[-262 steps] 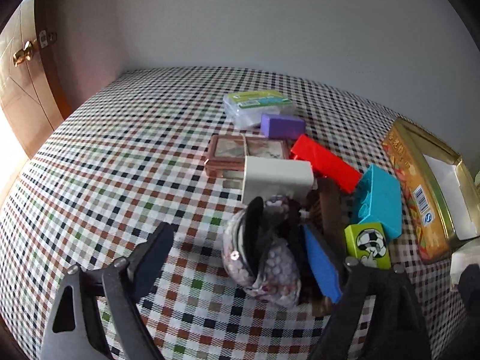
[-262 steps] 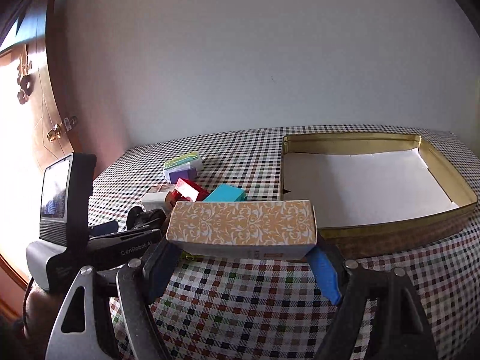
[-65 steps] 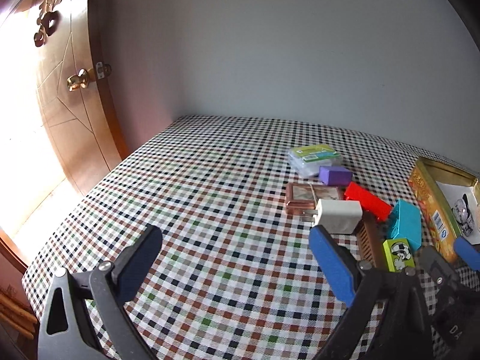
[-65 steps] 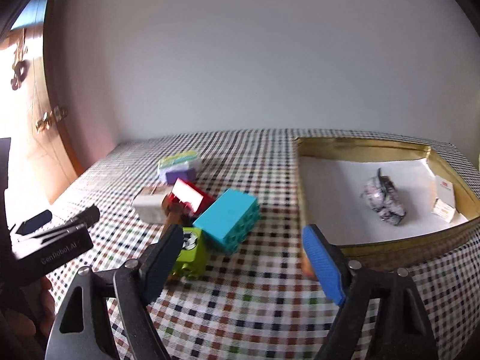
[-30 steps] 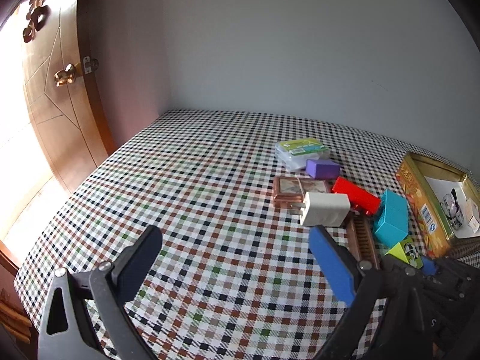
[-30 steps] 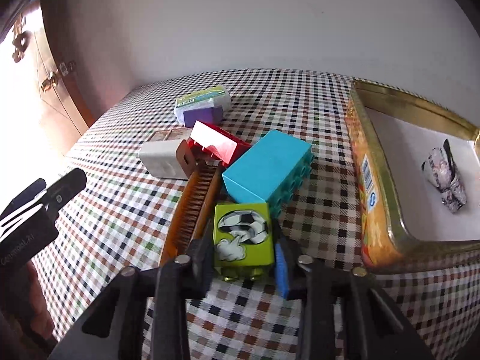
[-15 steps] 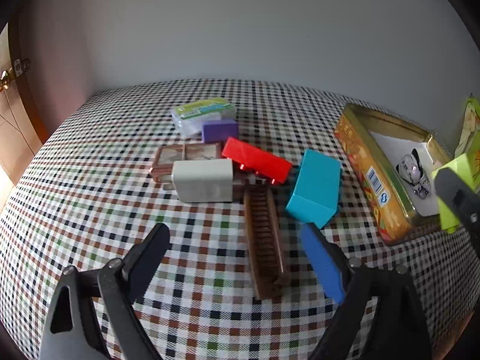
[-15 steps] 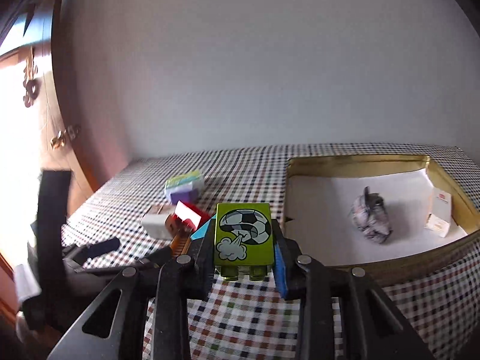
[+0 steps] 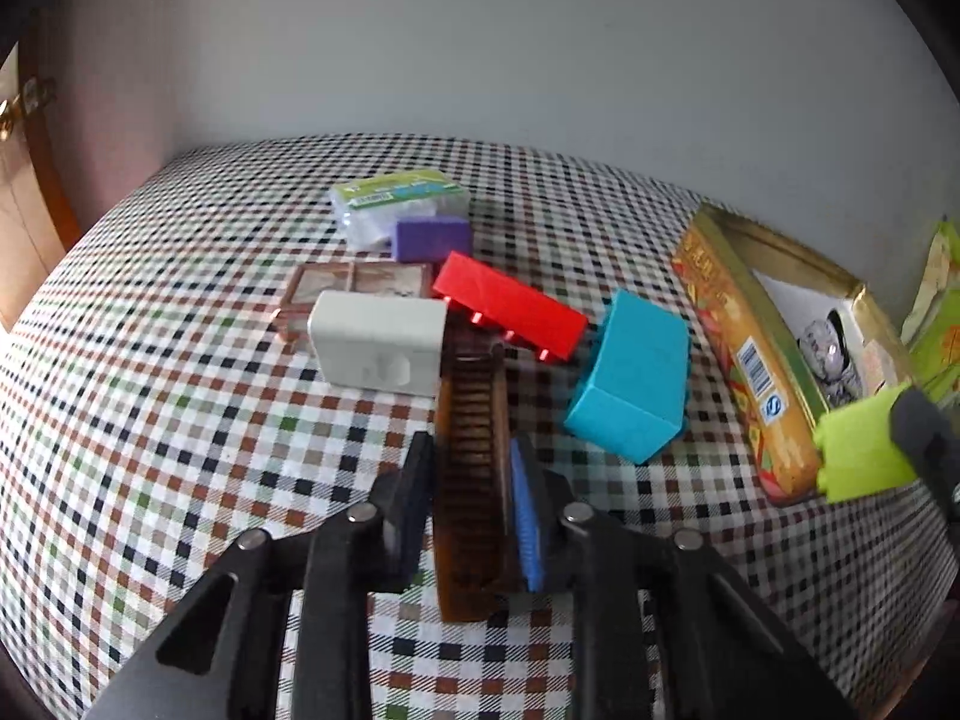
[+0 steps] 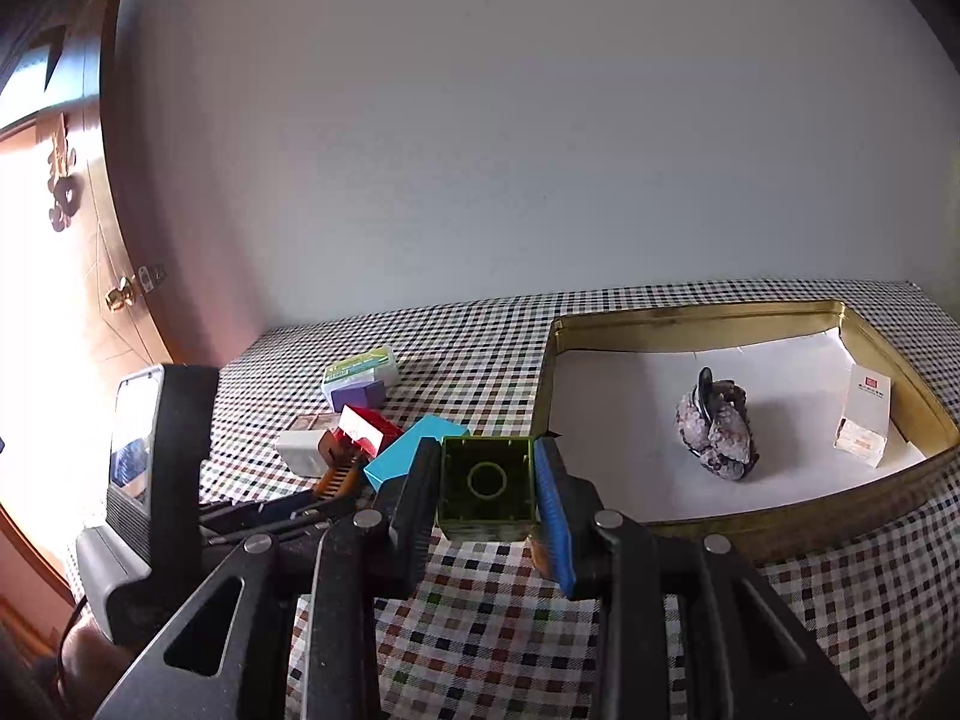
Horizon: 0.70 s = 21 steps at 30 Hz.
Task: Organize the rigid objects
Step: 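Grasp the green soccer-print brick with the right tool while the left grasps the brown comb, then carry the comb in the left tool and green brick in the right over the tray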
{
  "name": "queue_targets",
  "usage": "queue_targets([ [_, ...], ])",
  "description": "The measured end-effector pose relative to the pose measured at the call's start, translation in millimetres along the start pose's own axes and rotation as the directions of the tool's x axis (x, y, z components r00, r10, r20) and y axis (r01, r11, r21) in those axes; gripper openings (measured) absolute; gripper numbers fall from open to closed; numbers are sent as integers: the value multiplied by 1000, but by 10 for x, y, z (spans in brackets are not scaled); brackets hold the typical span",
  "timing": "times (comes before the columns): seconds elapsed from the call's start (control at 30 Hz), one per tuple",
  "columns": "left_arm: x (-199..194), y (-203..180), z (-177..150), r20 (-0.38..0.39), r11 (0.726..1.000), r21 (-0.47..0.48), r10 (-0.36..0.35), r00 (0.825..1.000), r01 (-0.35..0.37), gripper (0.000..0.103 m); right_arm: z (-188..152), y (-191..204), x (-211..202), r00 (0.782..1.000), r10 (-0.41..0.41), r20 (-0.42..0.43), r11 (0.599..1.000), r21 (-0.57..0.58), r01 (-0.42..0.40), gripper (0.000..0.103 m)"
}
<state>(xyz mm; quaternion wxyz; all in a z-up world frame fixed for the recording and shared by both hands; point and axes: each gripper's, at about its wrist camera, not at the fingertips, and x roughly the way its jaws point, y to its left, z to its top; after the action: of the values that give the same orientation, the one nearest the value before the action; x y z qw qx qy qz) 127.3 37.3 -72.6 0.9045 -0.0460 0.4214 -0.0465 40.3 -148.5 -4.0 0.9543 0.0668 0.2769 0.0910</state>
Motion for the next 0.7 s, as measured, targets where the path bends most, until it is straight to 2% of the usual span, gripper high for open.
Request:
queue_targets([
  [0.13,-133,1,-22,48,1000,12,21,999,-22,24,-52,-26,46,999,22,-29,1000,11,-22,34],
  [0.27,-325,-34,3,102,1000,15,19,995,-21,24,-20,-89,-39,999,54,-3,997,52,-54,34],
  [0.43,-661,-87,81,191,999,35,28,981,-35,24,110,-119,-253,994,78,77,994,69,-84,34],
  [0.7,-1038,-281,132,287,998,55,-11,958,-5,24,290,-133,-580,978,46,204,998,39,-55,34],
])
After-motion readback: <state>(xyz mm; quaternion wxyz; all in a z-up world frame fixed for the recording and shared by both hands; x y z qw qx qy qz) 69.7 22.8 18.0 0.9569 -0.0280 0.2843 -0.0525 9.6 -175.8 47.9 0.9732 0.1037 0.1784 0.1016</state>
